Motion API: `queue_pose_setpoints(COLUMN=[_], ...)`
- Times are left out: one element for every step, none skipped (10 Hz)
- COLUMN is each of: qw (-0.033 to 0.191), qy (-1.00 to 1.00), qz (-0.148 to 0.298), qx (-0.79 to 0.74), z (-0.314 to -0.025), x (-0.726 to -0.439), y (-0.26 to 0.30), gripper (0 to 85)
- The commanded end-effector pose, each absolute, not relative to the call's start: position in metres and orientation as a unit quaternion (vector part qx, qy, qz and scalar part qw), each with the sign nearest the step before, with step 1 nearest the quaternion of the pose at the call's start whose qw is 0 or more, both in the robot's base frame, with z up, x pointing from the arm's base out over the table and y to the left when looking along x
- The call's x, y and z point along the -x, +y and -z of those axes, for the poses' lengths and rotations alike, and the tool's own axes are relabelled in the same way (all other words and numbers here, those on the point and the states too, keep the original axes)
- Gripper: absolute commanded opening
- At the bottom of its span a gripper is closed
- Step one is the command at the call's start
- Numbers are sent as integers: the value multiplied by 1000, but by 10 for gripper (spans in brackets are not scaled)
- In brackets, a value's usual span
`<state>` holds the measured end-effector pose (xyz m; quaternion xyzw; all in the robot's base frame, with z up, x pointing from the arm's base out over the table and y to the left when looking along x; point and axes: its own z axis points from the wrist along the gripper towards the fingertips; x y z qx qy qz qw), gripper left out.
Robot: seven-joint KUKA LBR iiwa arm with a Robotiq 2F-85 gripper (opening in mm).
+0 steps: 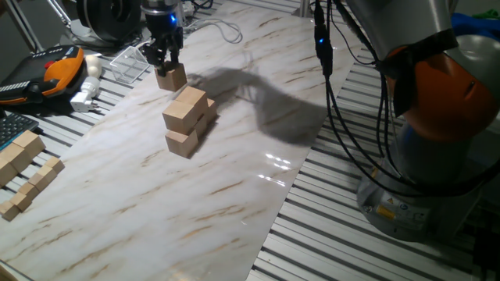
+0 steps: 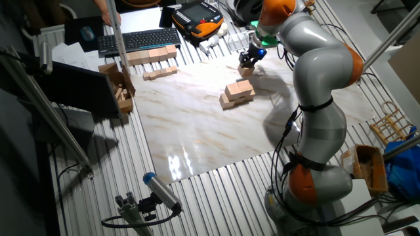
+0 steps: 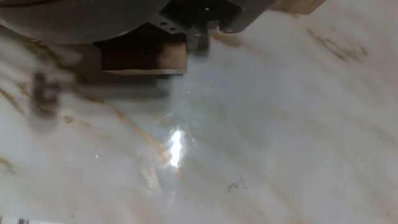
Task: Stack the blocks into a pyramid shape
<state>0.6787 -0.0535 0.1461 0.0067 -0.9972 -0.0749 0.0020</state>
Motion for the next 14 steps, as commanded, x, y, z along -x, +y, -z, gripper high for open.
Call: queue_pose_setpoints(qw=[3,3,6,12,11,6,24,43,49,46,40,39,40,38], qy=[-997,-998,-998,-998,-999,-999,-999,-997,-997,-996,-996,-997,-996,-996], qz=[74,67,61,58,50,41,49,63,61,60,55,52,54,57], qx=[-5,1,5,11,17,13,3,16,24,37,48,51,56,64], z=[-146,-146,-146,-146,-146,-146,-146,-159,-179,-193,-204,-209,-212,-213], x=[-679,-679,-679,-679,-679,-679,-679,-675,-667,-656,-646,-639,-634,-629], y=[-54,-54,-54,-54,-54,-54,-54,-53,-54,-56,-57,-56,-53,-48], gripper=[0,0,0,0,0,0,0,0,0,0,0,0,0,0])
